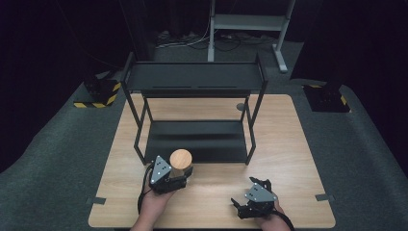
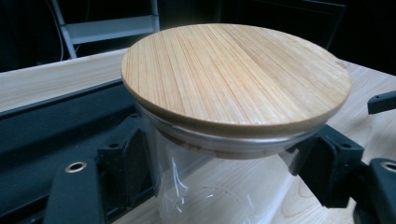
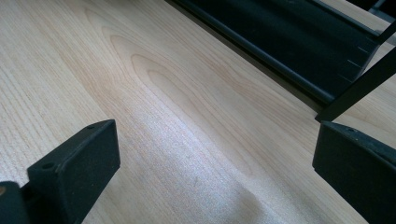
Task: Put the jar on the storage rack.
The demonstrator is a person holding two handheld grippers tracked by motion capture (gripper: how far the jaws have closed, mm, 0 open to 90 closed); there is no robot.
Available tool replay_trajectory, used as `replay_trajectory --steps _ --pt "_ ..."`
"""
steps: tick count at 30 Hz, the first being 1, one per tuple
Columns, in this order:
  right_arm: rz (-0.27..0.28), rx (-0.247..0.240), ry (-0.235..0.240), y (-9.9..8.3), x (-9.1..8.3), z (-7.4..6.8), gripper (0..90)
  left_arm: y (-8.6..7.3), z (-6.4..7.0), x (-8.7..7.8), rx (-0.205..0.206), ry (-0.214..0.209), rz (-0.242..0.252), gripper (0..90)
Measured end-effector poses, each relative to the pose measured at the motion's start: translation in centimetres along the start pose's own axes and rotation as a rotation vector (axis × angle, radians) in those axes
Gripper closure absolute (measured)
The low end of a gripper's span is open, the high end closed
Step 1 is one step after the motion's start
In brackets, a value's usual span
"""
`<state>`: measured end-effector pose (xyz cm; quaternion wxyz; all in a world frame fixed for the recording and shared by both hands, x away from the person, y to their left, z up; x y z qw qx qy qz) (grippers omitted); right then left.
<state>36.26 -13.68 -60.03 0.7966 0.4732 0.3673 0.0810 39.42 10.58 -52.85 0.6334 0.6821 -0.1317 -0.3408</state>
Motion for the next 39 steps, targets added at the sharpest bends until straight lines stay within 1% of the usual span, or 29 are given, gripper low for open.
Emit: replay_trajectory --steps 7,13,15,23,25,31,39 --pt "0.003 0.005 0.001 0.0 0.0 0.0 0.0 0.0 -0.7 -0.6 0.001 0.020 0.000 26.5" --pt "0.002 0.004 0.003 0.0 0.0 0.0 0.0 -0.1 -1.2 -0.9 -0.009 0.035 0.002 26.5" --pt "0.002 0.004 0.003 0.0 0.0 0.0 0.0 0.0 -1.3 -1.0 -0.007 0.039 0.003 26.4" --pt "0.001 0.004 0.001 0.0 0.0 0.0 0.0 0.3 -1.8 -1.3 -0.008 0.049 0.012 26.5" --pt "0.002 0.003 0.001 0.0 0.0 0.0 0.0 0.4 -2.0 -1.4 -0.004 0.054 0.011 26.5" --pt "0.003 0.004 0.002 0.0 0.0 0.0 0.0 0.7 -2.3 -1.5 -0.015 0.066 0.022 26.5" --pt "0.003 0.004 0.002 0.0 0.0 0.0 0.0 1.1 -2.7 -1.6 -0.015 0.075 0.029 26.5"
Point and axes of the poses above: each handheld gripper's, and its own axes: x roughly forward along the jaws, y roughly out of its top, z roughly to its right, the point moved 9 cm from there along x, roughly forward along the jaws, and after that the axes turned 4 degrees about -y, right-handed, at the moved point
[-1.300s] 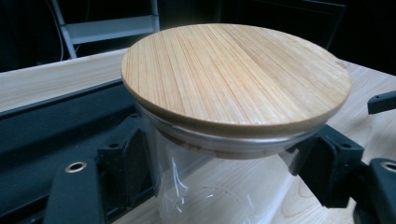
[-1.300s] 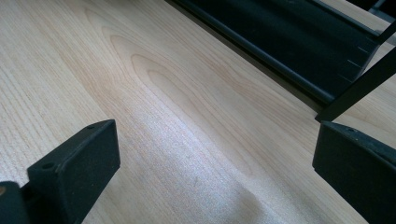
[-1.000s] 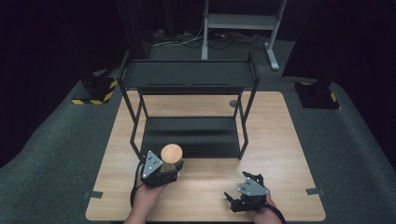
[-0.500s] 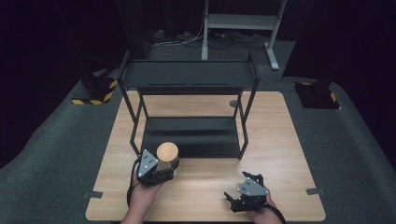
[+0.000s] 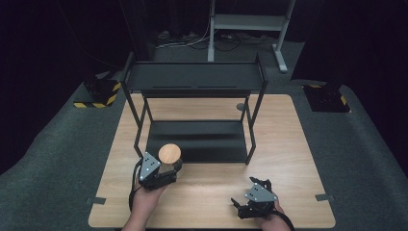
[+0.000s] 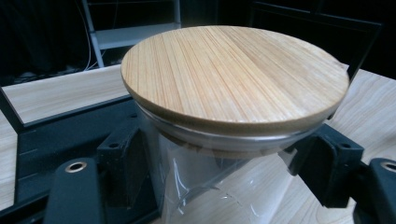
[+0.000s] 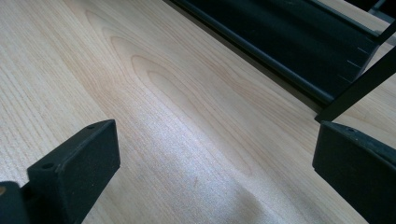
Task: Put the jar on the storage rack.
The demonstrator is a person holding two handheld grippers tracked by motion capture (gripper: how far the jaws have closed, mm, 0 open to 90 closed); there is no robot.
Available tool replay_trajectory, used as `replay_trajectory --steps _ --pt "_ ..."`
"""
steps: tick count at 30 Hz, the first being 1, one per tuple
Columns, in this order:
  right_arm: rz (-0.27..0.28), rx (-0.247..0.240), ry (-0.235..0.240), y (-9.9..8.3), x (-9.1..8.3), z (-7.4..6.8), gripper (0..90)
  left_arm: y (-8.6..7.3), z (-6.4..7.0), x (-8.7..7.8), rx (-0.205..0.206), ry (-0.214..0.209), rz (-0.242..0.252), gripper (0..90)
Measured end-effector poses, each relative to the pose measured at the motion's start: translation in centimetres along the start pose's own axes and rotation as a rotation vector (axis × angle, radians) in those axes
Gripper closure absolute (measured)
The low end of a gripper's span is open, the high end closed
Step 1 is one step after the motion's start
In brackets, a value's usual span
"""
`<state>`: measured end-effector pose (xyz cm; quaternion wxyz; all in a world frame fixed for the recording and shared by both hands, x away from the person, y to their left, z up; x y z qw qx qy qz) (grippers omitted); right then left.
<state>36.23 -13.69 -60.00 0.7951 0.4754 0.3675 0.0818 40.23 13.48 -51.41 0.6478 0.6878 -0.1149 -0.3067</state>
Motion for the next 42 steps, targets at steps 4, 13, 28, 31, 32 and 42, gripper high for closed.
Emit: replay_trajectory --steps 4,13,28,31,32,42 --pt "0.000 -0.001 0.000 0.0 0.0 0.0 0.0 0.3 -0.1 0.1 0.002 0.004 0.005 26.5" --pt "0.001 0.000 0.001 0.0 0.0 0.0 0.0 0.8 -0.3 0.3 0.003 0.013 0.012 26.5" --pt "0.003 0.003 0.002 0.0 0.0 0.0 0.0 1.0 -0.7 1.2 -0.002 0.025 0.010 26.6" --pt "0.003 0.002 0.002 0.0 0.0 0.0 0.0 1.0 -0.8 1.4 -0.002 0.026 0.010 26.6" --pt "0.003 0.002 0.002 0.0 0.0 0.0 0.0 1.0 -0.8 1.5 -0.003 0.026 0.010 26.6" --pt "0.002 0.002 0.003 0.0 0.0 0.0 0.0 1.1 -1.1 2.0 -0.004 0.036 0.015 26.6"
Point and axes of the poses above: each handheld gripper's, and its own axes: x roughly forward along the jaws, y roughly out of its top, z roughly to its right, the point moved 9 cm from there along x, roughly forward along the jaws, and after that the axes turned 4 degrees about -y, right-handed, at the moved point
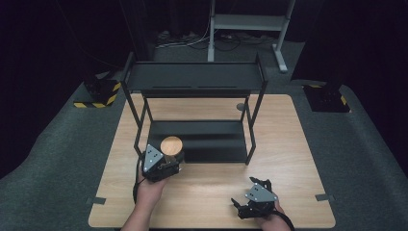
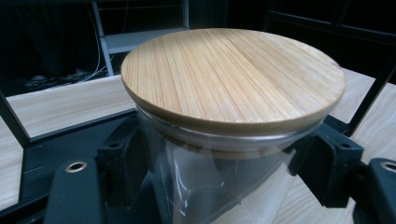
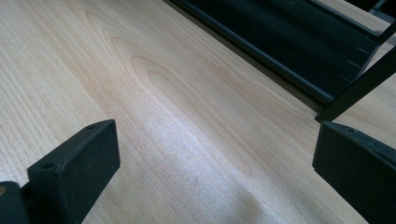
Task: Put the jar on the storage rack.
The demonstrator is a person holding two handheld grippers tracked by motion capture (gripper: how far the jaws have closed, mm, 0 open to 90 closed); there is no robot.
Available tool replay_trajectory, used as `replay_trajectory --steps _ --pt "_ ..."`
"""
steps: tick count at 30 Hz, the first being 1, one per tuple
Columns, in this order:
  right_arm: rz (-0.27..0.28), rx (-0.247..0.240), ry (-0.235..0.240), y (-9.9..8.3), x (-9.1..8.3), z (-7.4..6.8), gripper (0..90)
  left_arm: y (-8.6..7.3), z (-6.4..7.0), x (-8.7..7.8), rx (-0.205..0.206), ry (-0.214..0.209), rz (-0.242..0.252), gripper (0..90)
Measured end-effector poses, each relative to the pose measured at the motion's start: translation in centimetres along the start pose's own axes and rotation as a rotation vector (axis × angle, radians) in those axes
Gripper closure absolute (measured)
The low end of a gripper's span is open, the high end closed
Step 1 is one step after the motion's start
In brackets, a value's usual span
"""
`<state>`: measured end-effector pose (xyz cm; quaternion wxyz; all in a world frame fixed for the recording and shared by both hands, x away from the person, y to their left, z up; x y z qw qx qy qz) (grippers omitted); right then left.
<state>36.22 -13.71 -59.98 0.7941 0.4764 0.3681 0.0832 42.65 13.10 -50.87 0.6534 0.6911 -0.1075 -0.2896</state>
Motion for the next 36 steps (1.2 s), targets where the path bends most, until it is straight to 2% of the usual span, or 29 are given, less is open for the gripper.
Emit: replay_trajectory --steps 36 --pt "0.001 -0.003 0.002 0.0 0.0 0.0 0.0 0.7 -1.0 2.4 -0.012 0.030 0.019 26.6"
Point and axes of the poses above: each handheld gripper's, and its own axes: x roughly forward along the jaws, y roughly out of its top, z roughly to its right, the point moved 9 cm from there along x, roughly forward along the jaws, and after that the axes turned 4 degrees about -y, right-handed, at the moved point
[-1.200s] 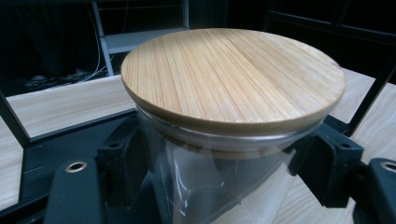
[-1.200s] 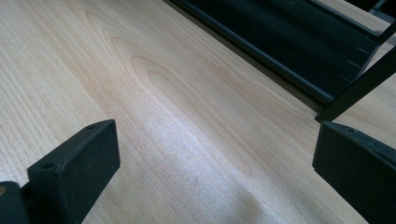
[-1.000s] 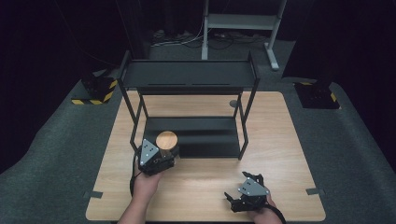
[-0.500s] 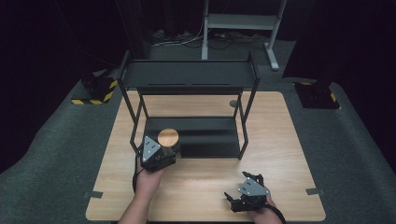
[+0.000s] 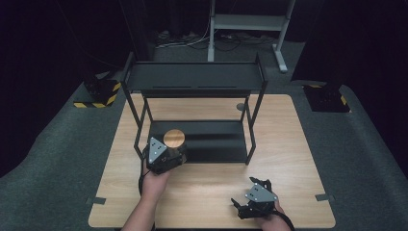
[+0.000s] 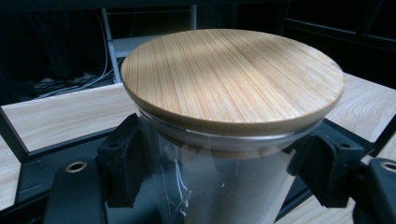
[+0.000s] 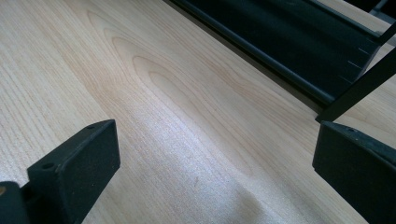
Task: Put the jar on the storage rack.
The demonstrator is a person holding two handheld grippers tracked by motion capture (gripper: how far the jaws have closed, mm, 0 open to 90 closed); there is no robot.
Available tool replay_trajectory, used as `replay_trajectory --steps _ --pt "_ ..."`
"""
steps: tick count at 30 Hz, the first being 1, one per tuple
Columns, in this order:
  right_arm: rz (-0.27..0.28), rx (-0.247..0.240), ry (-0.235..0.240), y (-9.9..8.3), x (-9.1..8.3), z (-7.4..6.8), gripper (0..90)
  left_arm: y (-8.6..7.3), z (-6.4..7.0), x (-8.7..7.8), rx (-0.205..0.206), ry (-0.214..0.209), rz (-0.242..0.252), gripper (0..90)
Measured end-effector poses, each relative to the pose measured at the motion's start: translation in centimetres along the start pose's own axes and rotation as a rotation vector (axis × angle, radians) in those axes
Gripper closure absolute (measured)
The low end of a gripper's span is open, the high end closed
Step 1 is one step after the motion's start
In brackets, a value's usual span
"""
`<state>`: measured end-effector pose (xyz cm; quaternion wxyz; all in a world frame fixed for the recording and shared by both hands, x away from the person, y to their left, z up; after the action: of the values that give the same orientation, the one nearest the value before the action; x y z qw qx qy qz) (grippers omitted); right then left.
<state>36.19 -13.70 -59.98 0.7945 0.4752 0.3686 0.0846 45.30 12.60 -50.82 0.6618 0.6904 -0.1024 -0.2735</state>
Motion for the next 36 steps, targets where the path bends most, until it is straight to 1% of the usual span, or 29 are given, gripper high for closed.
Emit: replay_trajectory --steps 4,16,25,30,36 --pt "0.001 0.002 0.001 0.0 0.0 0.0 0.0 0.0 -0.3 0.1 0.006 0.007 0.002 26.6" --pt "0.000 0.007 0.001 0.0 0.0 0.0 0.0 0.2 -0.6 0.6 0.001 0.015 0.013 26.6" --pt "0.002 0.011 0.001 0.0 -0.1 0.1 0.0 0.3 -1.0 1.3 0.014 0.027 0.004 26.6" --pt "0.005 0.012 0.001 0.0 -0.1 0.1 0.0 0.2 -1.0 1.7 0.018 0.028 0.004 26.6" --pt "0.006 0.014 0.002 0.0 -0.1 0.1 0.0 0.6 -1.0 2.2 0.019 0.027 0.010 26.6"
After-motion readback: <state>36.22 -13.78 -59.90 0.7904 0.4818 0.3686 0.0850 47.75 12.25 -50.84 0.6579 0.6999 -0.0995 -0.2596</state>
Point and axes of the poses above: each handheld gripper's, and its own axes: x roughly forward along the jaws, y roughly out of its top, z roughly to its right, the point moved 9 cm from there along x, roughly forward along the jaws, and after that the axes turned 4 degrees about -y, right-handed, at the moved point
